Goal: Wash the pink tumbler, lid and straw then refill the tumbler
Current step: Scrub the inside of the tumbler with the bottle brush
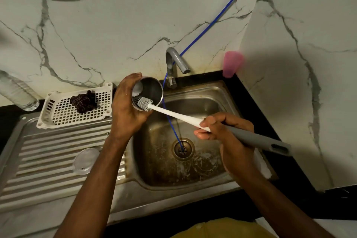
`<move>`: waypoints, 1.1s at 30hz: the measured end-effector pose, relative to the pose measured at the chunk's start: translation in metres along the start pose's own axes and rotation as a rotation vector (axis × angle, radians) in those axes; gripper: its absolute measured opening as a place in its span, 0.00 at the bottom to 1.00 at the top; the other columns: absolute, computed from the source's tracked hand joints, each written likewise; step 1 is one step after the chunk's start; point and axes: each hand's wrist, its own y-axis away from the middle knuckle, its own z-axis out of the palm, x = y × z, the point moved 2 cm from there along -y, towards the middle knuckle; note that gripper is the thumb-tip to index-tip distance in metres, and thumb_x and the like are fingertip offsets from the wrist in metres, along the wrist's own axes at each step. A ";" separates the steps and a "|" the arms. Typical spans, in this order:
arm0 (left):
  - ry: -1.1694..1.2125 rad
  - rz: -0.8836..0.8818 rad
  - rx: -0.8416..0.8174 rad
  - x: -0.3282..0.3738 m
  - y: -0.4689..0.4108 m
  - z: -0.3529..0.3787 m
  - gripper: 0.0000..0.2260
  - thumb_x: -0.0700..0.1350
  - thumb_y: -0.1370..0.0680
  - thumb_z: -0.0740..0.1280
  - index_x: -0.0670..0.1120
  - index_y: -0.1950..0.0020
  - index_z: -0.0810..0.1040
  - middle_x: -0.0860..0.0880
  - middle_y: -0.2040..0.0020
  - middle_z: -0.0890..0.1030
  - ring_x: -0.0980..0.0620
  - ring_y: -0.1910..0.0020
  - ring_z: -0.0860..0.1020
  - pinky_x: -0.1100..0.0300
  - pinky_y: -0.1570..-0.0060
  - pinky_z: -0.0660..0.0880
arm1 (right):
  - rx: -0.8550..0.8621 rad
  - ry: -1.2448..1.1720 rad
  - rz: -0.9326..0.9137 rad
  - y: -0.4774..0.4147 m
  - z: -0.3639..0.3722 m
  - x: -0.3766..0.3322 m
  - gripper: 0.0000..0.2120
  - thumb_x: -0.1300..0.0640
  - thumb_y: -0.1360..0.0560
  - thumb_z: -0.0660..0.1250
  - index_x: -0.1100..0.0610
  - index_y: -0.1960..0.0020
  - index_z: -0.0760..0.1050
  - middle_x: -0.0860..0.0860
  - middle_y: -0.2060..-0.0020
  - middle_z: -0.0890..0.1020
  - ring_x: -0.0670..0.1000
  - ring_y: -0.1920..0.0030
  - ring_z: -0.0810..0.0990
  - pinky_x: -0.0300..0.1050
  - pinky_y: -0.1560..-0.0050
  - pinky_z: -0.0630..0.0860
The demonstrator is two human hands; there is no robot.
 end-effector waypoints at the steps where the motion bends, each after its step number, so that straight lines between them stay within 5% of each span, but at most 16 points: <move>1: -0.009 0.011 -0.007 0.000 -0.001 -0.001 0.34 0.41 0.34 0.80 0.37 0.31 0.72 0.39 0.32 0.76 0.40 0.31 0.74 0.48 0.31 0.71 | 0.003 -0.009 0.011 0.000 0.000 -0.001 0.09 0.52 0.29 0.70 0.56 0.62 0.84 0.55 0.68 0.85 0.55 0.67 0.85 0.41 0.62 0.82; 3: -0.029 0.031 -0.034 -0.001 -0.001 -0.001 0.34 0.40 0.34 0.81 0.37 0.31 0.72 0.39 0.33 0.76 0.42 0.32 0.74 0.52 0.31 0.70 | -0.047 0.058 -0.040 -0.003 -0.003 -0.006 0.10 0.53 0.28 0.70 0.58 0.62 0.84 0.56 0.68 0.85 0.56 0.66 0.85 0.43 0.63 0.82; 6: -0.053 0.065 -0.081 -0.004 -0.001 0.000 0.32 0.42 0.33 0.79 0.37 0.32 0.73 0.40 0.34 0.77 0.43 0.33 0.74 0.59 0.31 0.68 | -0.416 0.320 -0.311 -0.012 -0.010 -0.017 0.07 0.63 0.24 0.69 0.63 0.59 0.82 0.52 0.65 0.83 0.53 0.65 0.82 0.45 0.63 0.77; 10: -0.083 0.082 -0.134 -0.007 0.004 -0.001 0.31 0.50 0.33 0.77 0.42 0.32 0.74 0.42 0.35 0.78 0.43 0.35 0.75 0.45 0.34 0.72 | -0.601 0.469 -0.404 -0.034 -0.028 -0.019 0.05 0.66 0.23 0.69 0.66 0.56 0.82 0.53 0.62 0.82 0.53 0.62 0.82 0.51 0.63 0.77; 15: -0.128 0.075 -0.186 -0.001 0.001 0.000 0.33 0.53 0.36 0.75 0.47 0.32 0.72 0.47 0.36 0.78 0.43 0.37 0.76 0.37 0.40 0.73 | -0.621 0.533 -0.421 -0.042 -0.038 -0.019 0.08 0.62 0.23 0.68 0.66 0.57 0.82 0.55 0.61 0.82 0.52 0.61 0.83 0.50 0.62 0.78; 23: -0.034 -0.037 -0.202 -0.008 0.004 -0.010 0.36 0.54 0.37 0.74 0.41 0.31 0.74 0.44 0.35 0.78 0.46 0.36 0.76 0.53 0.34 0.70 | -0.338 0.161 -0.088 -0.026 -0.032 -0.005 0.13 0.59 0.24 0.68 0.69 0.59 0.81 0.57 0.64 0.85 0.57 0.64 0.85 0.43 0.60 0.81; 25: -0.052 -0.004 -0.257 -0.007 0.003 -0.012 0.36 0.54 0.36 0.74 0.42 0.31 0.74 0.45 0.35 0.78 0.49 0.36 0.74 0.59 0.33 0.68 | -0.367 0.200 -0.103 -0.027 -0.032 -0.004 0.13 0.57 0.24 0.69 0.67 0.59 0.82 0.57 0.64 0.85 0.58 0.63 0.85 0.47 0.60 0.82; 28: -0.084 0.031 -0.381 -0.007 0.010 -0.010 0.37 0.58 0.37 0.73 0.44 0.31 0.74 0.46 0.36 0.78 0.50 0.36 0.74 0.55 0.35 0.68 | -0.497 0.349 -0.125 -0.038 -0.039 -0.009 0.10 0.58 0.22 0.69 0.63 0.59 0.82 0.55 0.63 0.84 0.57 0.63 0.84 0.53 0.61 0.81; 33: 0.002 -0.079 -0.434 -0.010 0.021 -0.004 0.40 0.59 0.41 0.75 0.48 0.30 0.74 0.55 0.36 0.76 0.56 0.36 0.73 0.54 0.35 0.69 | -0.562 0.456 -0.160 -0.053 -0.054 -0.013 0.07 0.68 0.22 0.68 0.65 0.58 0.82 0.55 0.63 0.83 0.53 0.61 0.83 0.42 0.58 0.78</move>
